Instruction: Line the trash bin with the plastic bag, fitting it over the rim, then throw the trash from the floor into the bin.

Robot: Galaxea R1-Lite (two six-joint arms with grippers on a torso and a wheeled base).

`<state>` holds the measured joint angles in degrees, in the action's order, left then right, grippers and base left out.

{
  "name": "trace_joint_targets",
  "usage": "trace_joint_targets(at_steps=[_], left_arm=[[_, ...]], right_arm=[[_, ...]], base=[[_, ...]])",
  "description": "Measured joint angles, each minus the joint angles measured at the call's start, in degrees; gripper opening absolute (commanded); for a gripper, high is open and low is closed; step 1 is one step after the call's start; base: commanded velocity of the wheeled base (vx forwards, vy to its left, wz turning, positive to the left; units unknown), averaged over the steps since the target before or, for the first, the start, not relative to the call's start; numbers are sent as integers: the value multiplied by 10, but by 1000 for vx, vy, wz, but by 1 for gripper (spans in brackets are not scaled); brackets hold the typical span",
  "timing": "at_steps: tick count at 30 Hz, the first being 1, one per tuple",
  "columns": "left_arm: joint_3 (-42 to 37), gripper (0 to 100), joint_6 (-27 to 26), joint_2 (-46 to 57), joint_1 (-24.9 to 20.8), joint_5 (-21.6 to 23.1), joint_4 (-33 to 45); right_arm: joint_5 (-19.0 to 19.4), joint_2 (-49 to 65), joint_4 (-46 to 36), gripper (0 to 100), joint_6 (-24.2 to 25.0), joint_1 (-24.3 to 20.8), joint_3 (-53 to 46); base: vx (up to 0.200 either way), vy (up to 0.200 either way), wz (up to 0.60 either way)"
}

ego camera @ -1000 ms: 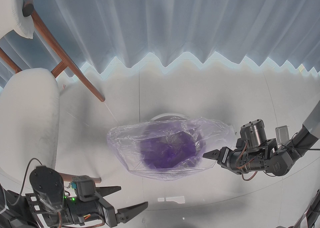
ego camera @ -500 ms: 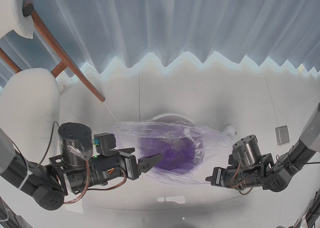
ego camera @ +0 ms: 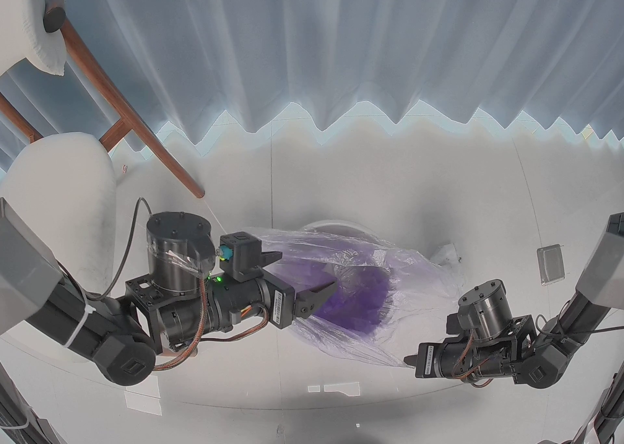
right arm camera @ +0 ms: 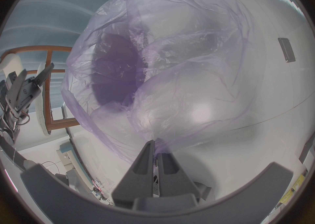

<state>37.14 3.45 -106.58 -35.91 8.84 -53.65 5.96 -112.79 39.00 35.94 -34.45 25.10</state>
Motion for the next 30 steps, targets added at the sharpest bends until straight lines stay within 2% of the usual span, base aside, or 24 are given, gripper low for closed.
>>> trace_joint_targets(at_steps=[7,12,16,19,22,30], left_arm=[[14,100,-12,9,20,25,13],[-12,100,-16,5,20,7,17],[-49,100,2,9,19,-7,40],[-62,100,49,15,18,-17,70],[-57,100,135,25,16,-28,112],[-7,100,336,57,8,-71,331]], right_arm=[[0,-11,1,0,0,-7,30],[-3,-20,-1,0,2,-19,50],[-10,-28,-1,0,3,-26,54],[-12,-34,0,0,3,-28,56],[-16,-40,1,0,3,-29,56],[-23,-53,1,0,4,-30,58]], base=[[0,0,0],[0,0,0],[0,0,0],[0,0,0],[0,0,0],[0,0,0]])
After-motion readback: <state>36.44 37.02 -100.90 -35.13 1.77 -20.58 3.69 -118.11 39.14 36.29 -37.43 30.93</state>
